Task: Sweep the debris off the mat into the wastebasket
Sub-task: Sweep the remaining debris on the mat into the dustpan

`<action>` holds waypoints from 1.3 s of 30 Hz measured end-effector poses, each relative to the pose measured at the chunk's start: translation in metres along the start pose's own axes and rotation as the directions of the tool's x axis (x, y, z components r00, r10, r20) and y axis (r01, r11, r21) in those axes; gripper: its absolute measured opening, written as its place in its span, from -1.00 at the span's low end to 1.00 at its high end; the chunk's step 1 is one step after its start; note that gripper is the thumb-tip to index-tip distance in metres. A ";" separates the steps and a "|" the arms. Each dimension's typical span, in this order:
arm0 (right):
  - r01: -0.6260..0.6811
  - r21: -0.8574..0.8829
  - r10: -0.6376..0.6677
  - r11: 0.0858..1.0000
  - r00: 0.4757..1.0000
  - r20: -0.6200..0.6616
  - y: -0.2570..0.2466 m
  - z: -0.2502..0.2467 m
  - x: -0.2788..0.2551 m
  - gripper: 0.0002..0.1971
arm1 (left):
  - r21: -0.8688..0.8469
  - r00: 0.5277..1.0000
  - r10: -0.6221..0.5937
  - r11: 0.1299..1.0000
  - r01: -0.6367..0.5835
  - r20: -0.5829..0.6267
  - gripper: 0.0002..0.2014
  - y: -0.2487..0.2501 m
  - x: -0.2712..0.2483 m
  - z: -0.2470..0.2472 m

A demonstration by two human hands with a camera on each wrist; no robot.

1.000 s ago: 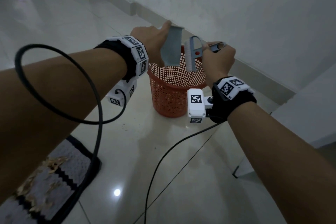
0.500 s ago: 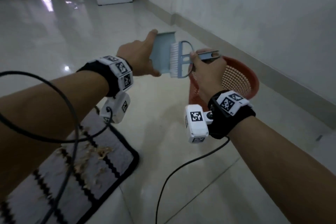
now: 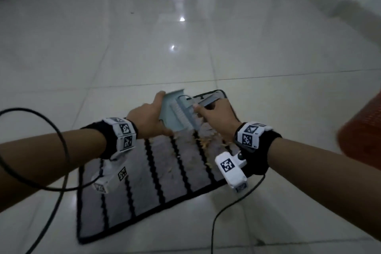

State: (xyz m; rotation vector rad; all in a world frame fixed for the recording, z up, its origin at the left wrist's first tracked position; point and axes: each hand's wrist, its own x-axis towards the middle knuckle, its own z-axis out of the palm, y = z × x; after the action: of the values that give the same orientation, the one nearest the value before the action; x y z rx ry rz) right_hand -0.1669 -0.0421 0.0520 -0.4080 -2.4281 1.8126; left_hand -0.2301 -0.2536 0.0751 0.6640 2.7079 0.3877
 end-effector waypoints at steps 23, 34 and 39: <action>-0.122 -0.073 0.128 0.990 0.988 0.082 0.033 0.200 0.015 -0.80 | -0.320 0.972 -0.223 0.918 0.235 0.074 0.25 -0.205 -0.094 0.098; -0.114 -0.261 0.106 0.959 0.993 -0.043 0.043 0.146 0.027 -0.68 | -0.192 0.966 -0.239 0.948 0.254 0.099 0.24 -0.197 -0.087 0.098; -0.025 -0.125 0.026 0.992 1.000 0.000 0.022 0.173 0.036 -0.76 | -0.140 0.964 -0.244 0.956 0.257 0.105 0.23 -0.196 -0.083 0.096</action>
State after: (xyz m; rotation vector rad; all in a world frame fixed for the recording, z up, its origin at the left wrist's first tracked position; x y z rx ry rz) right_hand -0.2371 -0.1873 -0.0229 -0.4490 -2.5582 1.6757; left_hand -0.2021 -0.4437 -0.0573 0.2831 2.6042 0.4829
